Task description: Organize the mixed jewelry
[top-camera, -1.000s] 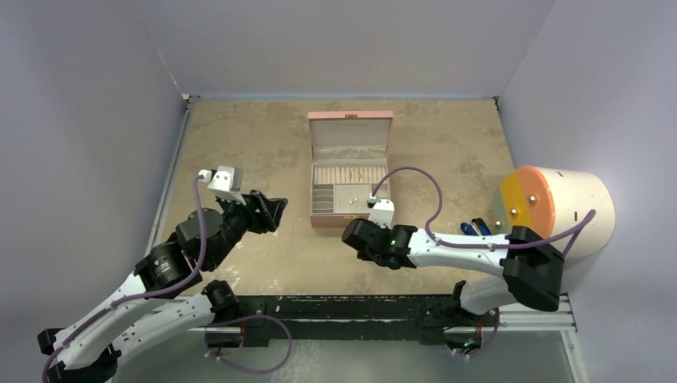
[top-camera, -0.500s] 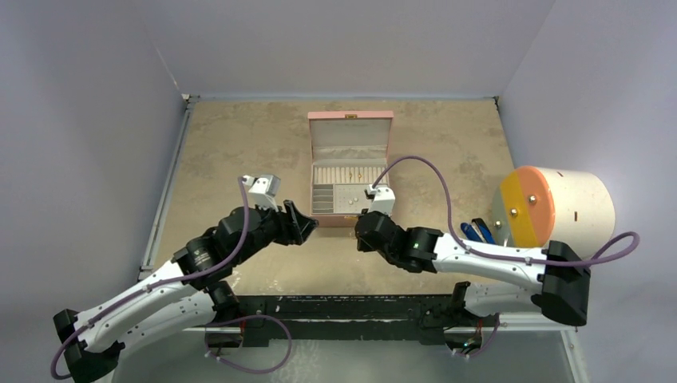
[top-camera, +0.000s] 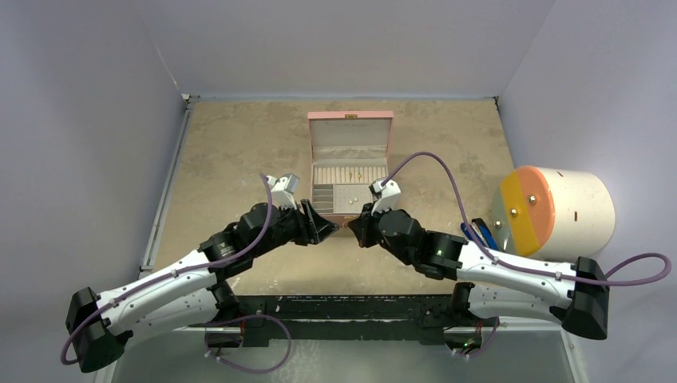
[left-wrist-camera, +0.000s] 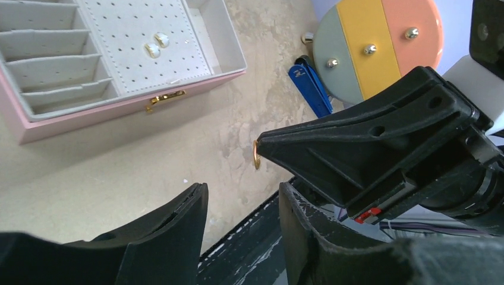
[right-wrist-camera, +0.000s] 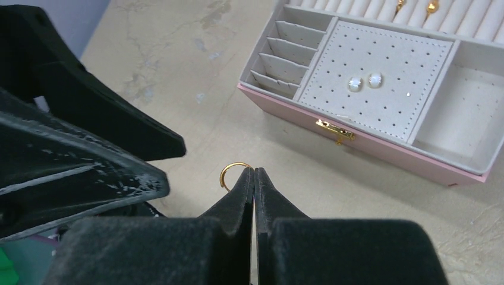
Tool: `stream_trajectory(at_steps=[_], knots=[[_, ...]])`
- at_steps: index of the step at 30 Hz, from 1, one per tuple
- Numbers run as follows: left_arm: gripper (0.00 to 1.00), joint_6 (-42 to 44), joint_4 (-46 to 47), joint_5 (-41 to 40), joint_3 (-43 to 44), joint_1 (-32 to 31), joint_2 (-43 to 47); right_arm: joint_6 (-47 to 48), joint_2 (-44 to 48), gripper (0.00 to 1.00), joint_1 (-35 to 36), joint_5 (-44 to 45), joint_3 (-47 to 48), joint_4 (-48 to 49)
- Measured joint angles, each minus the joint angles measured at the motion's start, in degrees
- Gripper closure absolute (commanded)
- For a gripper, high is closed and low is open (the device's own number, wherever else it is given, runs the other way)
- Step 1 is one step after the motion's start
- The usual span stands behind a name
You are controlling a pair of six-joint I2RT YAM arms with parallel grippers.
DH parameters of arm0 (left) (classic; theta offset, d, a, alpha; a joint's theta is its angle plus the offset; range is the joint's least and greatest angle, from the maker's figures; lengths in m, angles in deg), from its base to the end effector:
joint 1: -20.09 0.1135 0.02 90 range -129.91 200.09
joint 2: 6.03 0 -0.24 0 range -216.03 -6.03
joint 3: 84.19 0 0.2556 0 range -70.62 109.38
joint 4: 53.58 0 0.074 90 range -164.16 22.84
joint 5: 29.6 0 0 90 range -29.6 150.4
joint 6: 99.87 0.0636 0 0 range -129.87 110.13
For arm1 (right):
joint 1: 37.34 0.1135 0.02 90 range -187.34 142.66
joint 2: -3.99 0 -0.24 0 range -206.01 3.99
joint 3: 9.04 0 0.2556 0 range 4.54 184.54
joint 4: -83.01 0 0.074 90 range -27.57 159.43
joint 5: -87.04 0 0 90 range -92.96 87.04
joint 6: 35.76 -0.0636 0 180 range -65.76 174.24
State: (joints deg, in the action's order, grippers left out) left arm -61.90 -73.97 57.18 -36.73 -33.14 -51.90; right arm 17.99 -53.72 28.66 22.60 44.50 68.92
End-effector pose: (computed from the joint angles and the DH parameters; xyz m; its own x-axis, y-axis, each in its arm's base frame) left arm 0.1457 -0.1890 0.2485 -0.7241 -0.3459 -0.5967 0.3204 0.5974 -0.7351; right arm 0.1355 0.2368 0.2566 -0.4916 0.2075 -0.8458 -0.4549 0.7670 0.4525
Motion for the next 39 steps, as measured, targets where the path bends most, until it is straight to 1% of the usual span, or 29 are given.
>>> stream_trajectory(at_steps=[5,12,26,32,36,39], knots=[[0.58,-3.0,4.5,2.1,-0.8,0.0,-2.7,2.0,0.6,1.0,0.0,-1.4,-0.3,1.6],[0.64,-5.5,8.2,3.8,-1.0,0.0,-4.5,2.9,0.8,1.0,0.0,-2.3,-0.4,2.2],[0.78,-6.0,9.3,4.3,-1.0,0.0,-7.2,3.3,2.3,1.0,0.0,-2.6,-0.4,2.2],[0.92,-6.0,9.3,4.4,-1.0,0.0,-7.8,3.3,2.4,1.0,0.0,-2.7,-0.4,2.2],[1.0,-6.1,9.4,4.4,-1.0,0.0,-7.8,3.3,2.4,1.0,0.0,-3.1,-0.4,2.2],[1.0,-6.1,9.4,4.5,-1.0,0.0,-7.8,3.3,2.4,1.0,0.0,-3.3,-0.4,2.2]])
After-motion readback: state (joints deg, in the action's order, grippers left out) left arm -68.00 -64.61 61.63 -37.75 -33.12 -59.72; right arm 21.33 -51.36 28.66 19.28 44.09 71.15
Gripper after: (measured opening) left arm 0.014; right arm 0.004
